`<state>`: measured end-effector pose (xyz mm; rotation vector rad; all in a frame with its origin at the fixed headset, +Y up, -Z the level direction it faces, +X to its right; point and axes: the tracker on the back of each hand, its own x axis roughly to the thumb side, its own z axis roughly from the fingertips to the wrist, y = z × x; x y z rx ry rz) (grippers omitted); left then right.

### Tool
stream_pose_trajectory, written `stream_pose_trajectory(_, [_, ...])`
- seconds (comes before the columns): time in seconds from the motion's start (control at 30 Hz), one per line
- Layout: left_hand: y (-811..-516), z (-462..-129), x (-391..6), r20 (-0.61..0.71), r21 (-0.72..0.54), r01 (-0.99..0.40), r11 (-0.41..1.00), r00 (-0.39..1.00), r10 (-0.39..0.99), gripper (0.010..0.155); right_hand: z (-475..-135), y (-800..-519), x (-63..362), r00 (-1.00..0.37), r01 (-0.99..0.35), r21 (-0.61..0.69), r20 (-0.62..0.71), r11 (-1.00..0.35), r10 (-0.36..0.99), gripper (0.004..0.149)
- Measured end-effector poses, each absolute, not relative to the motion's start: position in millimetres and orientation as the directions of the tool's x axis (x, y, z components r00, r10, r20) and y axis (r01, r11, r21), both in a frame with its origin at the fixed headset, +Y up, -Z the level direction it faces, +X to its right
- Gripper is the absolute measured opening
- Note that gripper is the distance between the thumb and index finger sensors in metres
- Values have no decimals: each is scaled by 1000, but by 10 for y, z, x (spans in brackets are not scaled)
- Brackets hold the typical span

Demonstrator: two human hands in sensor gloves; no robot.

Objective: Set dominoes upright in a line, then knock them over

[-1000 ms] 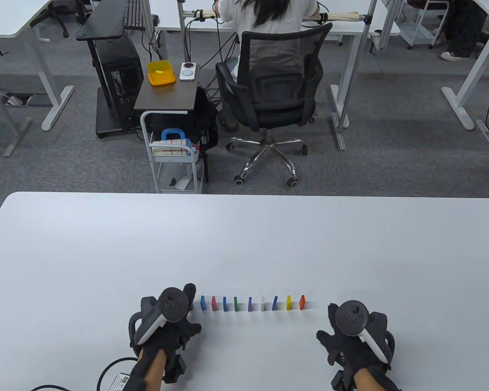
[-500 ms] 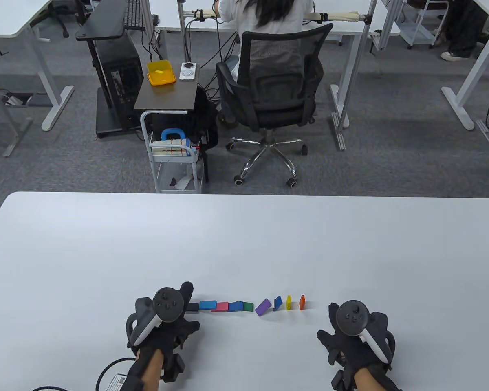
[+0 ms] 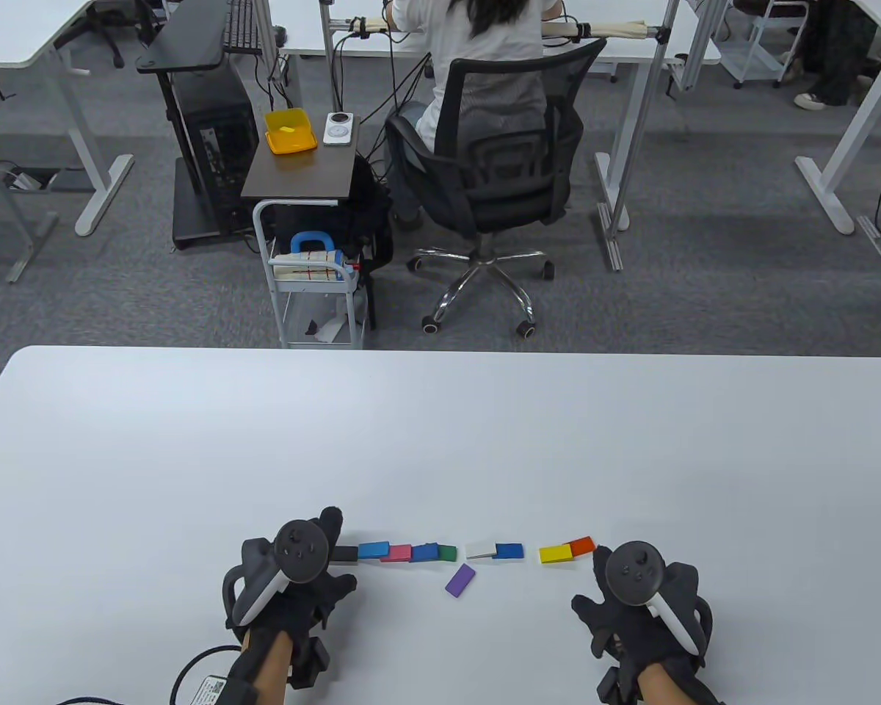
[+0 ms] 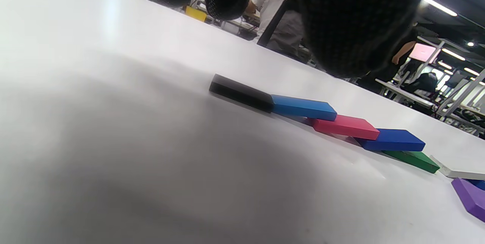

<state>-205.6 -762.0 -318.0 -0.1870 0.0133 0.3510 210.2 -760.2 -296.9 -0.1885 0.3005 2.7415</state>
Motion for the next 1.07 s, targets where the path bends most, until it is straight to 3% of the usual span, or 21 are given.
stream_pose_trajectory(0.47, [-7480, -3110, -1855, 35, -62, -242, 968, 969, 245, 89, -2941, -7558, 2054, -921, -381, 83, -118, -921, 371, 87])
stream_pose_trajectory(1.07, [-7549, -3133, -1804, 38, -120, -252, 960, 965, 258, 90, -2972, -7643, 2045, -932, -351, 124, -142, -928, 333, 87])
